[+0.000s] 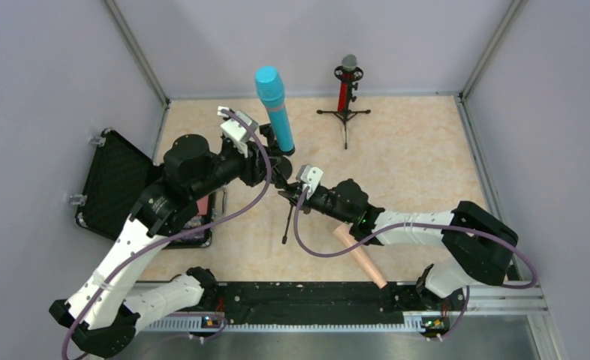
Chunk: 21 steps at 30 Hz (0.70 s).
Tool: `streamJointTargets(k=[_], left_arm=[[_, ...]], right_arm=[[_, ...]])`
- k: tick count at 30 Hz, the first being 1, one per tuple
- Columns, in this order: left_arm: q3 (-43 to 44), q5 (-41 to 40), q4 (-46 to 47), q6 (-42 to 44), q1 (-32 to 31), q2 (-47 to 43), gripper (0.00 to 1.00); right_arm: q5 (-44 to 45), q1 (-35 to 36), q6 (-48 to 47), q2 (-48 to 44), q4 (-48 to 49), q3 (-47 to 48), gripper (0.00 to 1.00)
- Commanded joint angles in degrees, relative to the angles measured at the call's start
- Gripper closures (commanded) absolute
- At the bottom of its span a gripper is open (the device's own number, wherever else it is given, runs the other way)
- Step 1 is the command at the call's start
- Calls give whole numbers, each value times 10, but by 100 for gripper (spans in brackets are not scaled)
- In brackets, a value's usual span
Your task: Attach the microphones to the stand
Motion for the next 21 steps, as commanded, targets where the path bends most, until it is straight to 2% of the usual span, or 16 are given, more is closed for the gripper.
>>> streamJointTargets(k=[1, 8, 11, 13, 15, 17, 19, 21], left_arm=[[89, -12, 184, 15, 4, -54, 100], [46, 16, 196, 12, 5, -45, 100], [17, 25, 211, 12, 5, -45, 100], [4, 32, 215, 12, 4, -43, 100], [-5, 37, 217, 5, 5, -39, 100], [-16, 39, 225, -6, 5, -37, 100], [-41, 49, 249, -18, 4, -37, 100], [-61, 62, 274, -29, 4, -36, 100]], right_arm=[[84, -11, 17, 34, -172, -30, 100], [74, -11, 38, -2, -186, -17, 99], [57, -11, 47, -33, -190, -13, 78], [53, -11, 50, -50, -195, -10, 67], [50, -11, 54, -66, -199, -8, 43], [45, -12, 62, -83, -199, -9, 26], [42, -14, 71, -104, -195, -14, 16], [23, -20, 94, -130, -187, -22, 11]])
